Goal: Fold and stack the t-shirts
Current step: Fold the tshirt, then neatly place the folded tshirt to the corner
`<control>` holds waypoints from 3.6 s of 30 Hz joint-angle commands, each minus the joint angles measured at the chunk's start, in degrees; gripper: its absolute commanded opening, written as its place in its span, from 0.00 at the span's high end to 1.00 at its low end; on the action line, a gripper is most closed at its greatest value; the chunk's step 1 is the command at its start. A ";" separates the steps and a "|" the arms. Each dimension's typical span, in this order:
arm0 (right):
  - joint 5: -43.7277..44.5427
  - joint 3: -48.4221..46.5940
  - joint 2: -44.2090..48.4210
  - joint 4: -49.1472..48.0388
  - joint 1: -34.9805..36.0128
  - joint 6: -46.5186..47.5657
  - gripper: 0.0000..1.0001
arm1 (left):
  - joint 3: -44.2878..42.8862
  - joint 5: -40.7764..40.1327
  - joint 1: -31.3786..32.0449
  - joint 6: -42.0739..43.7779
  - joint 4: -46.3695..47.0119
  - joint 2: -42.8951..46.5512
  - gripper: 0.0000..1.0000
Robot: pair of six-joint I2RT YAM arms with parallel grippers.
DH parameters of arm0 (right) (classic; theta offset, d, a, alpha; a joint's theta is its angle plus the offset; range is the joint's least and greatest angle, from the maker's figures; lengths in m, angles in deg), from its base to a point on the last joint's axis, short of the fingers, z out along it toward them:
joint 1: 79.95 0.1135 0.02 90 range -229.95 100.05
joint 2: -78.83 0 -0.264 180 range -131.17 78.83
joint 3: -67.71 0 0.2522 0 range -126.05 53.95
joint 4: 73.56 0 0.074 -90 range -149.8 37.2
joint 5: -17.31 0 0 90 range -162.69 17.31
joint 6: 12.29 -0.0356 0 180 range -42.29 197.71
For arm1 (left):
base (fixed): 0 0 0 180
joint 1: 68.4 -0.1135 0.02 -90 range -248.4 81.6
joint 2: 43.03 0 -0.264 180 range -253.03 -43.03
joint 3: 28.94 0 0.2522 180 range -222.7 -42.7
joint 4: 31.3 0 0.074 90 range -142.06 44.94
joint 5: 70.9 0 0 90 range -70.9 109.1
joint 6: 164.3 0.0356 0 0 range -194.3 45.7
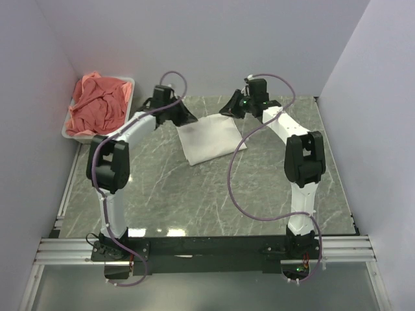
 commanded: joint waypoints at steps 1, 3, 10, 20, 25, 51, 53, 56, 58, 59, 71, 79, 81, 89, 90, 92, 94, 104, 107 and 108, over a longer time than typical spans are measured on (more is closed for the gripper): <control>-6.91 -0.07 -3.29 -6.67 0.02 -0.78 0.80 | -0.71 1.20 0.96 -0.06 3.58 -5.57 0.99; -9.46 -1.90 -6.45 -8.44 0.02 -1.31 0.81 | -2.47 2.96 0.87 0.12 4.66 -8.73 0.99; -12.19 -16.76 -21.39 -6.86 -1.64 -3.93 0.83 | -9.42 1.12 -2.81 1.36 4.21 -16.39 0.99; -14.92 -18.97 -29.93 -18.28 -6.30 -22.04 0.83 | -8.90 4.19 -6.95 -2.25 8.96 -19.74 0.99; -15.53 -15.02 -28.97 -23.11 -7.45 -26.45 0.83 | -8.19 4.63 -8.09 -3.23 9.67 -20.79 0.99; -0.33 -1.31 -6.38 6.58 -11.06 9.93 0.36 | -7.14 -5.30 -1.42 3.63 -0.18 -5.68 0.76; -0.07 -0.26 -6.38 6.85 -10.79 10.64 0.35 | -5.73 -4.25 1.74 3.02 0.96 -5.41 0.77; 0.19 -0.60 -6.64 7.55 -10.35 12.22 0.35 | -5.90 -2.14 5.96 2.84 1.67 -7.16 0.78; 0.46 -1.12 -7.43 8.43 -10.00 13.28 0.34 | -6.43 -1.96 8.33 2.49 1.14 -8.30 0.79; 0.29 -1.56 -7.78 8.69 -9.91 13.45 0.34 | -6.26 -1.70 8.95 2.23 1.58 -8.83 0.79; 1.59 -4.81 -12.62 11.06 -6.58 15.91 0.29 | -8.54 -1.17 12.65 1.00 1.50 -19.11 0.80; 4.24 -6.40 -13.67 13.79 -4.73 16.35 0.30 | -9.68 -2.75 13.26 2.05 -1.40 -19.12 0.80; 4.94 -6.84 -14.02 14.67 -4.55 16.62 0.31 | -10.30 -2.93 13.26 2.66 -2.45 -18.86 0.80; 12.41 -7.82 -14.56 20.83 -2.09 16.71 0.64 | -13.55 -3.89 13.18 2.93 -4.57 -16.50 0.81; 12.59 -6.85 -13.94 19.95 -2.00 16.27 0.68 | -13.20 -4.07 13.18 2.76 -4.39 -15.61 0.81; 13.63 -4.21 -12.18 19.51 -1.57 16.00 0.78 | -13.20 -5.38 13.09 2.67 -5.09 -12.64 0.81; 14.61 -1.93 -10.78 19.59 -1.21 15.74 0.90 | -12.41 -6.96 13.09 2.84 -5.62 -10.26 0.81; 22.96 17.57 2.75 11.96 -3.14 3.38 1.00 | 0.77 -9.78 12.47 1.96 -5.54 8.98 0.81; 24.53 25.13 8.02 8.96 -4.81 -2.51 1.00 | 3.58 -10.22 12.12 2.58 -6.15 12.59 0.81; 25.59 26.72 10.04 9.05 -5.25 -3.76 1.00 | 4.54 -9.96 11.77 2.93 -6.50 13.39 0.81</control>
